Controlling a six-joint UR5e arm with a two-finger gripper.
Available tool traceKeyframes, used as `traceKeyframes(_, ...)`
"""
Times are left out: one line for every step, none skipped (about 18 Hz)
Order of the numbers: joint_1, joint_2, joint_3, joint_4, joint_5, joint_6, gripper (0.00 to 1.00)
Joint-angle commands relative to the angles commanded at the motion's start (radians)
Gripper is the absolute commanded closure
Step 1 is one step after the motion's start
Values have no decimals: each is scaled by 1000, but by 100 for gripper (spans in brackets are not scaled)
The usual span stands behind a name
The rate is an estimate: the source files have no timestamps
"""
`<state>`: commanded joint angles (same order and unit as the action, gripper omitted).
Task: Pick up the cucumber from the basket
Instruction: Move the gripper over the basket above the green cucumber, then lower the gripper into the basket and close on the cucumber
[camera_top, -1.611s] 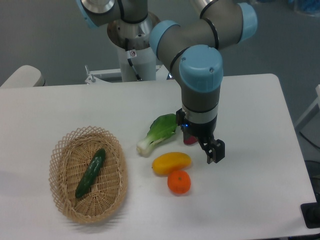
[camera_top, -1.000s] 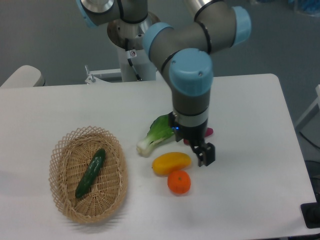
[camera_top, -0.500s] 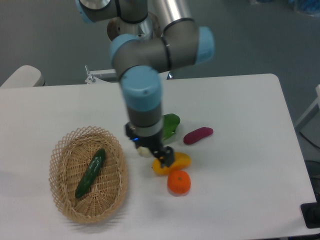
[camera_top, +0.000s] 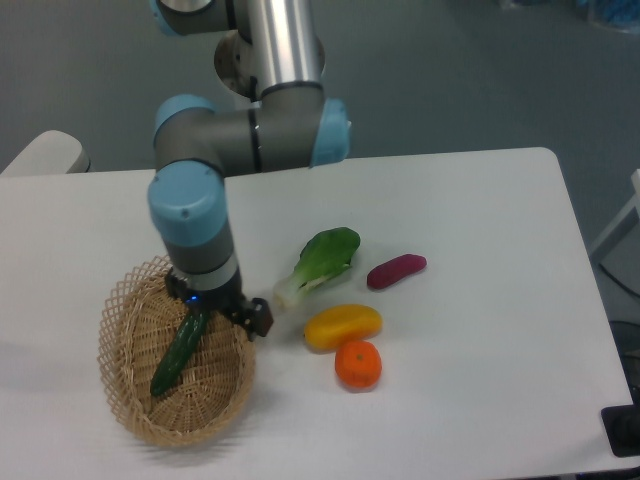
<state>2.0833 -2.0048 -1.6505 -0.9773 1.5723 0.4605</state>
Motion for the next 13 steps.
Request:
traceKeyframes(-9,-8,-3,14,2,-31,0)
traceKeyframes(-14,-15,-5,17,2,-42,0)
traceKeyframes(-15,-18,-9,22,2,-39,0)
traceKeyframes(-25,-25,-14,22,2,-40,0)
traceKeyframes(-37,-28,-17,25,2,-40,0)
traceKeyframes(-41,-31,-20,26,2,-43,0)
traceKeyframes(-48,-35,-22,26,2,-45,0)
traceKeyframes(-55,-41,-22,26,3,-43,0)
traceKeyframes(-57,-46,-22,29,3,-42,0)
traceKeyframes(-63,-51,-22,29,3,-42,0)
traceKeyframes(-69,-57,-20,29,5,-42,0)
traceKeyframes(-71,-63,-20,31,6,-42,0)
traceKeyframes(-72,-65,-22,31,6,-42,0)
